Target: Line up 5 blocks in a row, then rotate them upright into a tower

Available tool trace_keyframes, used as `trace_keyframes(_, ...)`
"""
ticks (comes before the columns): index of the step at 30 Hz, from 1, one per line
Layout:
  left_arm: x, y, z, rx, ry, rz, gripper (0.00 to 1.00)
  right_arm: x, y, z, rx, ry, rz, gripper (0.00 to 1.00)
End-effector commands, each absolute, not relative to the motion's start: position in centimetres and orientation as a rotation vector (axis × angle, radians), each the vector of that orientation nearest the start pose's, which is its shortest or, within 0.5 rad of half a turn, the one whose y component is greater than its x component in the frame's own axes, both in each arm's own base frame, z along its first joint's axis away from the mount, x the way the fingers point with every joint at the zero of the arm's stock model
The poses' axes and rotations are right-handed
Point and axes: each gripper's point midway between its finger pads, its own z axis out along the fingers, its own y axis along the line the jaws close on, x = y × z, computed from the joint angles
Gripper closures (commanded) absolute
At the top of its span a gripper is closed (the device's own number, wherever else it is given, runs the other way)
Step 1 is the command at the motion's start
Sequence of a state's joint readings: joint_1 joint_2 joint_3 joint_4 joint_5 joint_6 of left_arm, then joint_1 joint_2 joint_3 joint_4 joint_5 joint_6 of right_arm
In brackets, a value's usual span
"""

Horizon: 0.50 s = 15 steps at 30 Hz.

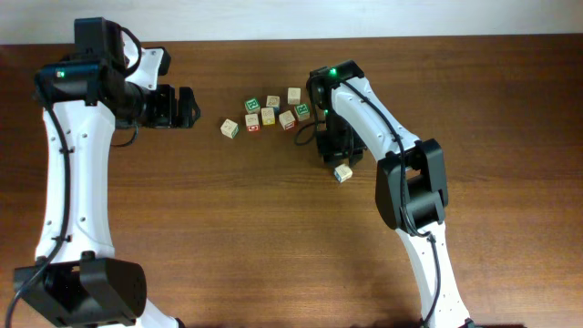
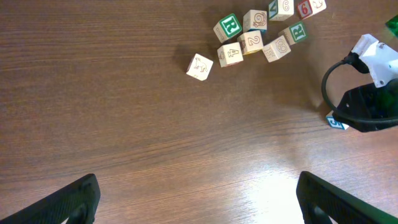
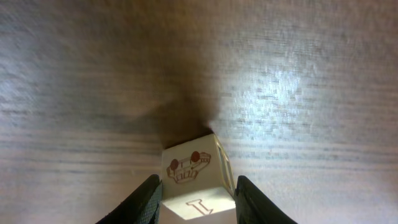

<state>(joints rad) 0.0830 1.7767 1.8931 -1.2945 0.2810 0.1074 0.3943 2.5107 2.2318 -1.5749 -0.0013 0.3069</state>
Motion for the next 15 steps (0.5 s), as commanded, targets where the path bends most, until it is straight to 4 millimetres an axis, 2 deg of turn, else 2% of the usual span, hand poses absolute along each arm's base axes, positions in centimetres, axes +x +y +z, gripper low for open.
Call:
trace_keyframes(1,40.8,-1.2,24.2,0.088,2.698,-0.330,0.01,37.8,15.9,3.0,-0.138,3.426,-0.154,0.61)
trace_keyframes(4,40.8,-1.2,24.2,0.088,2.697,-0.330,0.01,37.1,15.7,3.2,-0.139,3.455,-0.170,0.60)
trace_keyframes(6,40.8,-1.2,24.2,0.088,2.697,-0.330,0.01,36.7,15.5,3.4,-0.140,3.475,-0.184,0.55)
trace_keyframes(13,40.8,-1.2,24.2,0.088,2.697,-0.330,0.01,36.3,15.3,3.5,-0.161,3.491,-0.192,0.55)
trace_keyframes(15,40.8,-1.2,24.2,0.088,2.698,-0.330,0.01,36.2,15.5,3.5,-0.152,3.497,-0.171,0.48)
